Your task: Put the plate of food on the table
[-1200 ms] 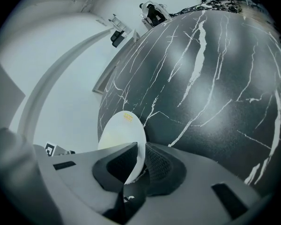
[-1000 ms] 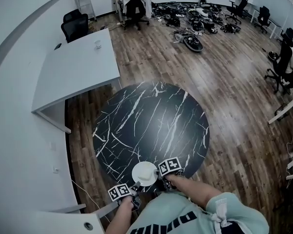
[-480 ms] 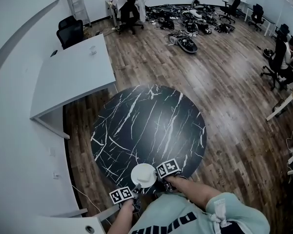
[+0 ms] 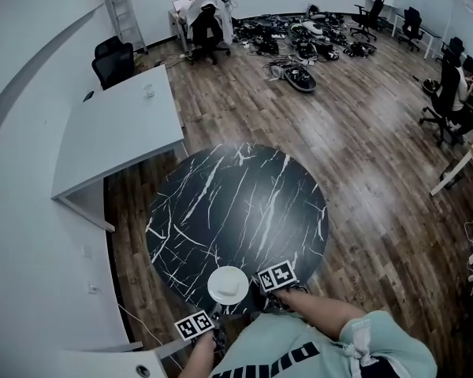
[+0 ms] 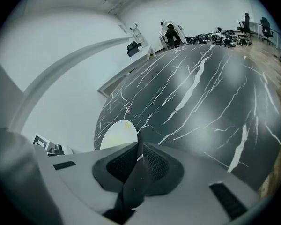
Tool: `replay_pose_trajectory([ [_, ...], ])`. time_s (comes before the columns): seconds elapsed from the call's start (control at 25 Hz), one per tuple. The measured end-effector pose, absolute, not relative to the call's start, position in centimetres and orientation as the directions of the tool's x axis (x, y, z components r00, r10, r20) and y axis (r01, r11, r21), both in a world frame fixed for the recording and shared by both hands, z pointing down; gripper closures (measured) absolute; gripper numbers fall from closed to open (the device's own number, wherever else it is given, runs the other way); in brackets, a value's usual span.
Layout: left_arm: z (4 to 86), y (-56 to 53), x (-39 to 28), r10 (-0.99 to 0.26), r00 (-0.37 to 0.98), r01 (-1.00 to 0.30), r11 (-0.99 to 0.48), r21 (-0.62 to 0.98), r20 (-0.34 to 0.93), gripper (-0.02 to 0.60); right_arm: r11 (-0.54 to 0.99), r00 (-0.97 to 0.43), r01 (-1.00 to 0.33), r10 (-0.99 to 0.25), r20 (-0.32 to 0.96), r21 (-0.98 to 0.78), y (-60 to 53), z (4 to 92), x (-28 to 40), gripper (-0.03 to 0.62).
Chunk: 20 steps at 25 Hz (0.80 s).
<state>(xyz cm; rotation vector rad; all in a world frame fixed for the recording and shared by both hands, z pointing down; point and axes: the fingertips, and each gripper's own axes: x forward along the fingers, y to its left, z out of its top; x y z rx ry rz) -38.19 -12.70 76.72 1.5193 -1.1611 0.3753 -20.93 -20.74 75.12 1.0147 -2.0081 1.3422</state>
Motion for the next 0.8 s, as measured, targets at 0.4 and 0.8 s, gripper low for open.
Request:
replay_pose_trajectory([
  [0.4, 72.7, -10.2, -34.2, -0.553, 0.402, -0.853, 0.063, 0.518, 0.73, 0.574, 0.301, -0.631, -0.775, -0.346, 0.694, -0.555, -18.6, 70.5, -16.8, 0.582],
  [0.8, 64.8, -12.1, -22.6, -0.652, 0.429, -0.886, -0.169, 0.431, 0.626, 0.575, 0.586, -0.667, -0.7, -0.333, 0.667, -0.408, -14.9, 64.2, -11.0, 0.585],
])
